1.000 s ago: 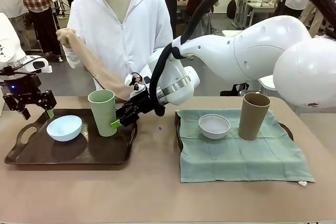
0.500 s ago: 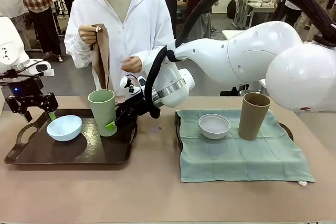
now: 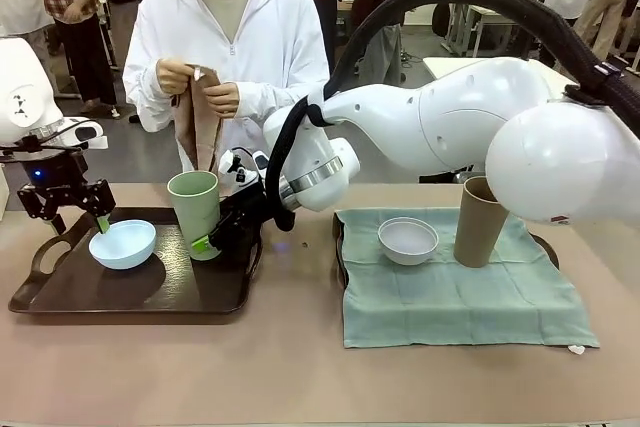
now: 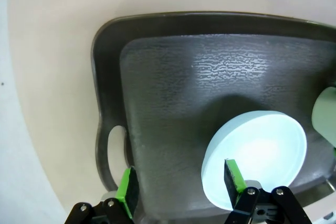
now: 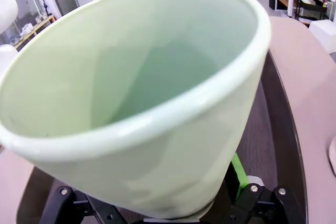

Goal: Set up a tray with a mat and arrange the tableware.
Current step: Pick up the Picnic Bowl and Reusable plastic cup from the Handle tray in front of the human's position and hold them in the air, then place the Picnic Bowl and Reusable plastic cup back onto the Handle tray in front of the human's position.

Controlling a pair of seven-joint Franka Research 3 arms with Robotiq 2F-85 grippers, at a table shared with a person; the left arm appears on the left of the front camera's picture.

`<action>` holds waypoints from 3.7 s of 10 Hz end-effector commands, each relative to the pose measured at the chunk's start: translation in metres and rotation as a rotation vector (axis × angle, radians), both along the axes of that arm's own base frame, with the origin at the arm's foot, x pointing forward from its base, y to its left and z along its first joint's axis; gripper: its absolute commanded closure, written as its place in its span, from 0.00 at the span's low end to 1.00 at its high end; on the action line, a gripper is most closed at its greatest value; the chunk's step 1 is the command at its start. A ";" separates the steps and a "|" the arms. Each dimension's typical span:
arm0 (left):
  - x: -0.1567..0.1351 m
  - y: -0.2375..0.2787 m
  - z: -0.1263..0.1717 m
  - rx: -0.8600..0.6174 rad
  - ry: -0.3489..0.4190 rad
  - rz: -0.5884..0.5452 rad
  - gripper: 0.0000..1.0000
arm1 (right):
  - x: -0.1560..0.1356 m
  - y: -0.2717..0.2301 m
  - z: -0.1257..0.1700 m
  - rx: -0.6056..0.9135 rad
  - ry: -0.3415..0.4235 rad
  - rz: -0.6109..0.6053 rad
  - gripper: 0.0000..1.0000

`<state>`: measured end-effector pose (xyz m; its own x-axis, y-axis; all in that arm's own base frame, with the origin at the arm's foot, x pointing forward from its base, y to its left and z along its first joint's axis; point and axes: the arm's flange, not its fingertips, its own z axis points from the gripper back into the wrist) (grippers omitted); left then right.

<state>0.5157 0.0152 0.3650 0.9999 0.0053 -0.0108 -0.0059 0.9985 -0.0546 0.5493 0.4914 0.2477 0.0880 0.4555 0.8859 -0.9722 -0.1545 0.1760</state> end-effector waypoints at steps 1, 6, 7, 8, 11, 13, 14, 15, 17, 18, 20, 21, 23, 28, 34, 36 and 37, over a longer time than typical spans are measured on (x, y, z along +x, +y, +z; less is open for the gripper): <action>0.011 -0.006 -0.005 0.000 0.013 0.022 0.15 | 0.007 0.008 -0.001 -0.008 -0.004 -0.004 0.00; 0.012 -0.014 -0.022 -0.008 0.062 0.007 0.65 | 0.008 0.008 -0.002 -0.002 -0.009 0.009 0.59; 0.013 -0.014 -0.021 -0.010 0.063 0.008 0.81 | 0.009 0.007 -0.002 0.000 -0.010 0.006 1.00; 0.012 -0.013 -0.020 -0.012 0.063 0.009 1.00 | 0.008 0.007 -0.001 -0.001 -0.009 0.007 1.00; 0.013 -0.013 -0.016 -0.012 0.065 0.013 1.00 | 0.009 0.006 -0.001 -0.003 -0.011 0.002 0.80; 0.011 -0.013 -0.012 -0.015 0.068 0.008 1.00 | 0.010 0.004 -0.001 -0.006 -0.011 -0.004 0.80; 0.011 -0.013 -0.012 -0.014 0.072 0.010 1.00 | 0.011 0.001 0.000 -0.006 -0.011 -0.009 1.00; 0.010 -0.013 -0.010 -0.011 0.076 0.012 1.00 | 0.011 0.000 0.001 -0.005 -0.010 -0.014 1.00; 0.003 -0.014 0.004 -0.024 0.116 0.003 1.00 | 0.000 -0.005 0.020 -0.035 -0.008 -0.004 0.78; -0.008 -0.015 0.027 -0.054 0.096 -0.013 1.00 | -0.013 -0.009 0.044 -0.083 -0.013 -0.012 0.78; -0.038 -0.023 0.102 -0.103 0.034 -0.026 1.00 | -0.041 -0.019 0.106 -0.105 -0.095 -0.007 0.78; -0.058 -0.029 0.144 -0.117 -0.014 -0.030 1.00 | -0.056 -0.024 0.141 -0.111 -0.141 -0.023 0.78; -0.081 -0.033 0.196 -0.093 -0.077 -0.018 1.00 | -0.078 -0.029 0.192 -0.112 -0.210 -0.063 0.78; -0.098 -0.029 0.220 -0.097 -0.098 -0.003 1.00 | -0.075 -0.040 0.214 -0.071 -0.178 -0.093 0.78; -0.098 -0.029 0.220 -0.097 -0.098 -0.003 1.00 | -0.087 -0.031 0.241 -0.084 -0.257 -0.074 0.78; -0.098 -0.029 0.220 -0.097 -0.098 -0.003 1.00 | -0.087 -0.031 0.241 -0.084 -0.257 -0.074 0.78; -0.098 -0.029 0.220 -0.097 -0.098 -0.003 1.00 | -0.087 -0.031 0.241 -0.084 -0.257 -0.074 0.78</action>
<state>0.4186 -0.0136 0.5827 0.9965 0.0159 0.0818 -0.0034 0.9885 -0.1510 0.4641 0.4615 0.4868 -0.0943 0.5240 0.8465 -0.9950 -0.0778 -0.0627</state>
